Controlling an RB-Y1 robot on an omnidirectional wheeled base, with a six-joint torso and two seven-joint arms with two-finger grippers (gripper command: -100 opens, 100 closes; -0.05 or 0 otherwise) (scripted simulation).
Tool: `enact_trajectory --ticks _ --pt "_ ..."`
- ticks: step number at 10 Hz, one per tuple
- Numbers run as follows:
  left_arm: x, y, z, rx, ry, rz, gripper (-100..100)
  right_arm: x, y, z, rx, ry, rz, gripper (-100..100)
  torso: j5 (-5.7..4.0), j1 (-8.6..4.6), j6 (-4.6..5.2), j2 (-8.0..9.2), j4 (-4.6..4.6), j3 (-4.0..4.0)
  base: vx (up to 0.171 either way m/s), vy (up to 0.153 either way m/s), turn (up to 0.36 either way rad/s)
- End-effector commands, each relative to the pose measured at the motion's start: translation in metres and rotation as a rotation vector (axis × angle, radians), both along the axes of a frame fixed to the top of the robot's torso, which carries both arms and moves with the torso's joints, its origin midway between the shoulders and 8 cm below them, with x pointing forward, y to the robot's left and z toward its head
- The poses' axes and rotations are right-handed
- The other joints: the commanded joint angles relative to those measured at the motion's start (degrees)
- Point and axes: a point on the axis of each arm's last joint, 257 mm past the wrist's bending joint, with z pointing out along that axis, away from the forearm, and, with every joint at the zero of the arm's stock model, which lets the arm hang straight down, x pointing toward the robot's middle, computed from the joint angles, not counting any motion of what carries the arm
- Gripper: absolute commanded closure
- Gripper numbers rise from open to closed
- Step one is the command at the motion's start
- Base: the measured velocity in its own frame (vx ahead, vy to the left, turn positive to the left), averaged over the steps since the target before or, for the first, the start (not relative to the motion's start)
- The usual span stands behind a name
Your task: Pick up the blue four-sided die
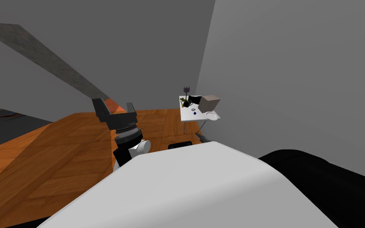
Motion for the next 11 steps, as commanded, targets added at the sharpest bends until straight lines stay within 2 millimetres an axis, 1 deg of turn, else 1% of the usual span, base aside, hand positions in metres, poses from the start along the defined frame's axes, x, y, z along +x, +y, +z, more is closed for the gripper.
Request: enact_trajectory --ticks 1,2,3,4,5,6,7,8,9,10,11 --pt "0.000 0.000 0.000 0.000 0.000 0.000 0 -0.015 -0.011 -0.026 -0.070 0.047 0.036 -100 0.00 0.00 0.00 0.00 0.00 0.00 0.011 0.072 0.052" --pt "0.000 0.000 0.000 0.000 0.000 0.000 0 -0.018 -0.016 -0.034 -0.083 0.063 0.032 -100 0.00 0.08 -0.02 -0.04 -0.01 -0.02 0.014 0.072 0.025" --pt "0.000 0.000 0.000 0.000 0.000 0.000 0 -0.033 -0.027 -0.053 -0.143 0.105 0.058 -100 0.03 0.09 0.01 -0.04 -0.01 -0.03 0.022 0.110 0.043" --pt "0.000 0.000 0.000 0.000 0.000 0.000 0 -0.037 -0.035 -0.060 -0.164 0.121 0.062 -100 0.04 0.23 0.00 -0.06 -0.02 -0.03 0.025 0.094 0.011" --pt "0.000 0.000 0.000 0.000 0.000 0.000 0 -0.054 -0.052 -0.082 -0.228 0.171 0.080 -100 0.05 0.18 0.00 -0.08 -0.02 -0.05 0.047 0.107 0.054" --pt "0.000 0.000 0.000 0.000 0.000 0.000 0 -0.057 -0.057 -0.083 -0.247 0.177 0.094 -100 0.05 0.22 -0.01 -0.15 -0.03 -0.09 0.040 0.083 0.015" --pt "0.000 0.000 0.000 0.000 0.000 0.000 0 -0.075 -0.077 -0.103 -0.314 0.225 0.113 -100 0.04 0.16 0.00 -0.15 -0.03 -0.09 0.047 0.093 0.034" --pt "0.000 0.000 0.000 0.000 0.000 0.000 0 -0.076 -0.082 -0.104 -0.332 0.230 0.126 -100 0.04 0.19 0.00 -0.17 -0.04 -0.10 0.048 0.095 0.017" --pt "0.000 0.000 0.000 0.000 0.000 0.000 0 -0.077 -0.083 -0.104 -0.333 0.230 0.126 -100 0.05 0.18 -0.01 -0.18 -0.04 -0.11 0.023 0.049 -0.001" --pt "0.000 0.000 0.000 0.000 0.000 0.000 0 -0.092 -0.103 -0.116 -0.404 0.266 0.160 -100 0.01 0.06 0.00 -0.12 -0.03 -0.07 0.047 0.088 0.041" --pt "0.000 0.000 0.000 0.000 0.000 0.000 0 -0.096 -0.112 -0.121 -0.421 0.280 0.159 -100 0.03 0.14 0.00 -0.16 -0.03 -0.09 0.042 0.087 0.012"
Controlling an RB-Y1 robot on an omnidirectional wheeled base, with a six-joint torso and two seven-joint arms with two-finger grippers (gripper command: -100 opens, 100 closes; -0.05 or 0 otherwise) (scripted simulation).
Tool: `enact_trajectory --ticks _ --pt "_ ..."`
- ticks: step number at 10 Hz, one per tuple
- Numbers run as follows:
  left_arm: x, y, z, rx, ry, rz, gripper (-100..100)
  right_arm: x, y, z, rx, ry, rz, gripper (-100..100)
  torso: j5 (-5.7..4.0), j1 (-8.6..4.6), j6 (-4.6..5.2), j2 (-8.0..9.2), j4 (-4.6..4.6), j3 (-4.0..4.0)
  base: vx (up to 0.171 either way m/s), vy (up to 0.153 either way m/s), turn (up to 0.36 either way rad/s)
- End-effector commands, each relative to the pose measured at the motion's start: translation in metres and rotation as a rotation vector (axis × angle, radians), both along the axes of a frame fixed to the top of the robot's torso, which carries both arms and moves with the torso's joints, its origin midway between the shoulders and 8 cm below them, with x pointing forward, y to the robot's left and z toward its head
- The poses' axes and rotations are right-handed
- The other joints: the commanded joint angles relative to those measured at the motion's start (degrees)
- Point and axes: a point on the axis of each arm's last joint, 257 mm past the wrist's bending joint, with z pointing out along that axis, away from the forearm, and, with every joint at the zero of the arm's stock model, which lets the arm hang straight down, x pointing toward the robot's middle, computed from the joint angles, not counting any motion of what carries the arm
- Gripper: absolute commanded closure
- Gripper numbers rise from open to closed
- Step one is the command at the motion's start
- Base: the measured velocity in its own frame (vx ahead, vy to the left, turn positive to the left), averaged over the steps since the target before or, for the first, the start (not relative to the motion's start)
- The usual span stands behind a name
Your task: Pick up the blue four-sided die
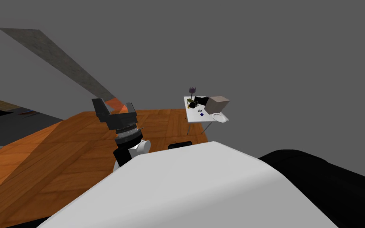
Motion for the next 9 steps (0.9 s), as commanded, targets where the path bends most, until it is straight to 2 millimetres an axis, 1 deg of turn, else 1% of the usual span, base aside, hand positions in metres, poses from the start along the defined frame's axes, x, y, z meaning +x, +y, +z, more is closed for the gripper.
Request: enact_trajectory --ticks 1,2,3,4,5,6,7,8,9 --pt "0.000 0.000 0.000 0.000 0.000 0.000 0 -0.019 -0.030 -0.015 -0.085 0.049 0.030 -100 0.00 0.00 0.00 0.00 0.00 0.00 0.058 0.119 0.037" --pt "0.000 0.000 0.000 0.000 0.000 0.000 0 -0.022 -0.039 -0.017 -0.107 0.060 0.038 -100 0.02 0.11 0.00 -0.04 -0.01 -0.02 0.057 0.098 0.006" --pt "0.000 0.000 0.000 0.000 0.000 0.000 0 -0.035 -0.061 -0.025 -0.170 0.091 0.066 -100 0.01 0.06 0.00 -0.05 -0.01 -0.03 0.065 0.116 0.030" --pt "0.000 0.000 0.000 0.000 0.000 0.000 0 -0.039 -0.074 -0.026 -0.197 0.104 0.073 -100 0.02 0.12 0.01 -0.07 -0.02 -0.04 0.058 0.104 0.003" --pt "0.000 0.000 0.000 0.000 0.000 0.000 0 -0.048 -0.092 -0.030 -0.251 0.127 0.103 -100 0.02 0.09 0.00 -0.07 -0.01 -0.04 0.091 0.128 0.018" --pt "0.000 0.000 0.000 0.000 0.000 0.000 0 -0.054 -0.110 -0.032 -0.286 0.146 0.107 -100 0.03 0.16 -0.01 -0.17 -0.03 -0.09 0.080 0.107 0.007" --pt "0.000 0.000 0.000 0.000 0.000 0.000 0 -0.063 -0.134 -0.034 -0.350 0.171 0.136 -100 0.03 0.09 -0.01 -0.15 -0.04 -0.09 0.074 0.114 0.019" --pt "0.000 0.000 0.000 0.000 0.000 0.000 0 -0.065 -0.146 -0.033 -0.372 0.181 0.141 -100 0.03 0.12 -0.01 -0.15 -0.03 -0.08 0.074 0.109 0.008" --pt "0.000 0.000 0.000 0.000 0.000 0.000 0 -0.074 -0.172 -0.034 -0.437 0.206 0.164 -100 0.02 0.10 0.01 -0.12 -0.03 -0.07 0.117 0.126 0.007"
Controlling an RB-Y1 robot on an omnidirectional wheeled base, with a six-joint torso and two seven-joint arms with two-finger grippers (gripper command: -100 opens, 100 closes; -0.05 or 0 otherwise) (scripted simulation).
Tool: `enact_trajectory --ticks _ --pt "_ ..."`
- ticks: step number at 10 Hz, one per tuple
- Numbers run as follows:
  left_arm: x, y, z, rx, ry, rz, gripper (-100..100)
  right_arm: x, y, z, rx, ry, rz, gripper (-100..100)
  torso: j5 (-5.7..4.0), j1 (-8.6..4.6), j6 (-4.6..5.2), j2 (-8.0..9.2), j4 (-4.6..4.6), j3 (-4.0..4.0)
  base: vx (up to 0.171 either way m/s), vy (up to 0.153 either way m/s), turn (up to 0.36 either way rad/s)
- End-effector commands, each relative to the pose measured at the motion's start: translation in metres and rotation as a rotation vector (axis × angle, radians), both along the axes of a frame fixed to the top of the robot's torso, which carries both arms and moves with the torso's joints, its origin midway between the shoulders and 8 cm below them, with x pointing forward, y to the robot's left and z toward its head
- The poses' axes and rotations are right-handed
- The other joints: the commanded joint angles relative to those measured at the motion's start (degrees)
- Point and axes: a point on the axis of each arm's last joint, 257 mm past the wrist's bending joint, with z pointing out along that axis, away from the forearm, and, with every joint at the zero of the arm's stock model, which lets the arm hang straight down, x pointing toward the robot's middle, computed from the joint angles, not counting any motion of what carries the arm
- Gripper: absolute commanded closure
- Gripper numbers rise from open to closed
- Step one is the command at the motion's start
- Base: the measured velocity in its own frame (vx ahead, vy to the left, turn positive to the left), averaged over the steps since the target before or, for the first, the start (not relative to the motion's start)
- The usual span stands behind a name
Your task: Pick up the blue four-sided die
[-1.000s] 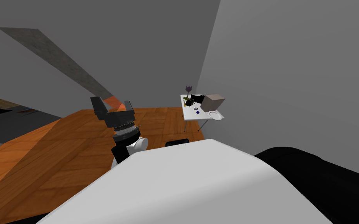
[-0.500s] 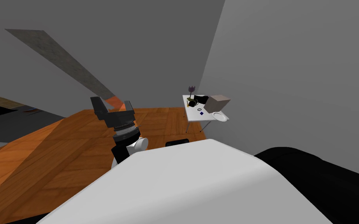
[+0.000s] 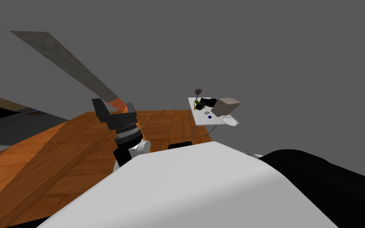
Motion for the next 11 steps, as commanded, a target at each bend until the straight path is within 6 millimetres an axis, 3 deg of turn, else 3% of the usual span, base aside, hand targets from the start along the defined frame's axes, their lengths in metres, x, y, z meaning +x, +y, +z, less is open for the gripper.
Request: enact_trajectory --ticks 1,2,3,4,5,6,8,9,10,11 --pt "0.000 0.000 0.000 0.000 0.000 0.000 0 -0.003 -0.023 0.008 -0.048 0.018 0.013 -100 0.00 0.00 0.00 0.00 0.00 0.00 0.093 0.097 -0.002" --pt "0.000 0.000 0.000 0.000 0.000 0.000 0 -0.002 -0.028 0.011 -0.059 0.022 0.023 -100 0.01 -0.08 0.00 0.04 0.00 0.01 0.031 0.034 0.000" --pt "0.000 0.000 0.000 0.000 0.000 0.000 0 -0.009 -0.060 0.014 -0.133 0.048 0.046 -100 -0.03 -0.27 0.00 0.20 0.03 0.10 0.071 0.063 0.016" --pt "0.000 0.000 0.000 0.000 0.000 0.000 0 -0.008 -0.064 0.016 -0.142 0.050 0.054 -100 -0.04 -0.23 0.00 0.14 0.03 0.08 0.079 0.079 -0.002" --pt "0.000 0.000 0.000 0.000 0.000 0.000 0 -0.013 -0.096 0.022 -0.213 0.071 0.075 -100 -0.03 -0.18 0.00 0.12 0.02 0.06 0.109 0.129 0.005" --pt "0.000 0.000 0.000 0.000 0.000 0.000 0 -0.012 -0.100 0.024 -0.222 0.073 0.082 -100 0.01 0.00 0.00 0.02 0.00 0.01 0.102 0.118 -0.009" --pt "0.000 0.000 0.000 0.000 0.000 0.000 0 -0.008 -0.155 0.043 -0.352 0.095 0.126 -100 0.01 -0.04 -0.01 -0.03 -0.01 -0.03 0.165 0.128 0.002" --pt "0.000 0.000 0.000 0.000 0.000 0.000 0 -0.008 -0.165 0.048 -0.372 0.102 0.130 -100 0.04 0.10 -0.02 -0.34 -0.07 -0.19 0.173 0.130 -0.007" --pt "0.000 0.000 0.000 0.000 0.000 0.000 0 -0.001 -0.190 0.061 -0.434 0.105 0.152 -100 0.02 0.05 -0.03 -0.29 -0.08 -0.19 0.129 0.125 0.012" --pt "0.000 0.000 0.000 0.000 0.000 0.000 0 -0.003 -0.195 0.062 -0.442 0.108 0.148 -100 0.02 0.03 -0.01 -0.17 -0.05 -0.11 0.094 0.105 -0.003"
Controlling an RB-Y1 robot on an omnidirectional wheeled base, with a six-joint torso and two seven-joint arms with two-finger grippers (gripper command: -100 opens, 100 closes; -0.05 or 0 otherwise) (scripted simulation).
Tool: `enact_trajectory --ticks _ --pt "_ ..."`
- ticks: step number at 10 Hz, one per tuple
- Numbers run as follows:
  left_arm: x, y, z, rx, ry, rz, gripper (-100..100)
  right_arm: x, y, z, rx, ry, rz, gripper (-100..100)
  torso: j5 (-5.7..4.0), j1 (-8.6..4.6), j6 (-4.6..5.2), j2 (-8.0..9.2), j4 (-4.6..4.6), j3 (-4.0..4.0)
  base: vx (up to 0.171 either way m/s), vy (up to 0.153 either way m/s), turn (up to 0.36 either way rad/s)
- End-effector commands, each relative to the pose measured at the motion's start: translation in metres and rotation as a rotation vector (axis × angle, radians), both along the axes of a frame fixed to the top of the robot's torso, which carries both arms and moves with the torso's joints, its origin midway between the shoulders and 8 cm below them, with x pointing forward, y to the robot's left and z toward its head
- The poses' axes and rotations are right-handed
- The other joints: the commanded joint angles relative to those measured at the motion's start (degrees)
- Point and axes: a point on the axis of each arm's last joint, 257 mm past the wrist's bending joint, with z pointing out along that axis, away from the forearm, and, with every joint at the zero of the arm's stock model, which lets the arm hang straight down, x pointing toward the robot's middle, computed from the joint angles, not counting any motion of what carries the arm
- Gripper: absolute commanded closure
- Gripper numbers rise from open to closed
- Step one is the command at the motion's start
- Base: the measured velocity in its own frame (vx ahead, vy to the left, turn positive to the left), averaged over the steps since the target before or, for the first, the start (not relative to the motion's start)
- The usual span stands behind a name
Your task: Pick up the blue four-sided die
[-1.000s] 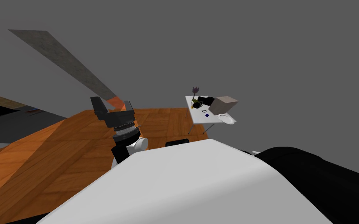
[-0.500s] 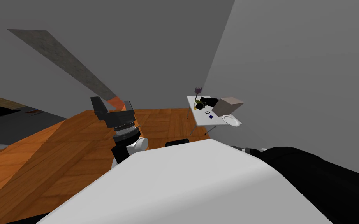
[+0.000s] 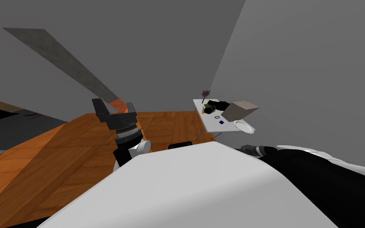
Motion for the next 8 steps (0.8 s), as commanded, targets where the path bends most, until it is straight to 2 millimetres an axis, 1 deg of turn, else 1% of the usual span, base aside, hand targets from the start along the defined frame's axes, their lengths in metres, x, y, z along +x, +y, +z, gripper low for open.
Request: enact_trajectory --ticks 1,2,3,4,5,6,7,8 --pt "0.000 0.000 0.000 0.000 0.000 0.000 0 0.003 -0.002 0.003 -0.014 0.002 0.000 -100 0.00 0.00 0.00 0.00 0.00 0.00 0.041 0.043 -0.001" --pt "0.000 0.000 0.000 0.000 0.000 0.000 0 0.010 -0.028 0.018 -0.077 0.002 0.018 -100 -0.04 -0.19 0.02 0.19 0.04 0.11 0.119 0.061 0.012" --pt "0.000 0.000 0.000 0.000 0.000 0.000 0 0.019 -0.050 0.033 -0.132 -0.001 0.034 -100 -0.04 -0.18 0.01 0.03 0.02 0.04 0.213 0.135 0.011" --pt "0.000 0.000 0.000 0.000 0.000 0.000 0 0.019 -0.050 0.033 -0.132 -0.001 0.034 -100 -0.01 0.03 -0.03 -0.28 -0.05 -0.15 0.171 0.121 0.014" --pt "0.000 0.000 0.000 0.000 0.000 0.000 0 0.029 -0.068 0.046 -0.180 -0.008 0.046 -100 0.02 0.04 0.01 -0.23 -0.06 -0.14 0.204 0.089 0.011" --pt "0.000 0.000 0.000 0.000 0.000 0.000 0 0.037 -0.082 0.057 -0.217 -0.017 0.056 -100 -0.01 -0.04 -0.01 -0.33 -0.07 -0.18 0.266 0.085 0.049" --pt "0.000 0.000 0.000 0.000 0.000 0.000 0 0.037 -0.082 0.057 -0.217 -0.017 0.056 -100 0.00 -0.07 -0.04 -0.54 -0.12 -0.30 0.178 0.062 0.022" --pt "0.000 0.000 0.000 0.000 0.000 0.000 0 0.045 -0.091 0.065 -0.243 -0.028 0.062 -100 -0.04 -0.15 -0.01 -0.33 -0.09 -0.21 0.153 0.060 0.032"
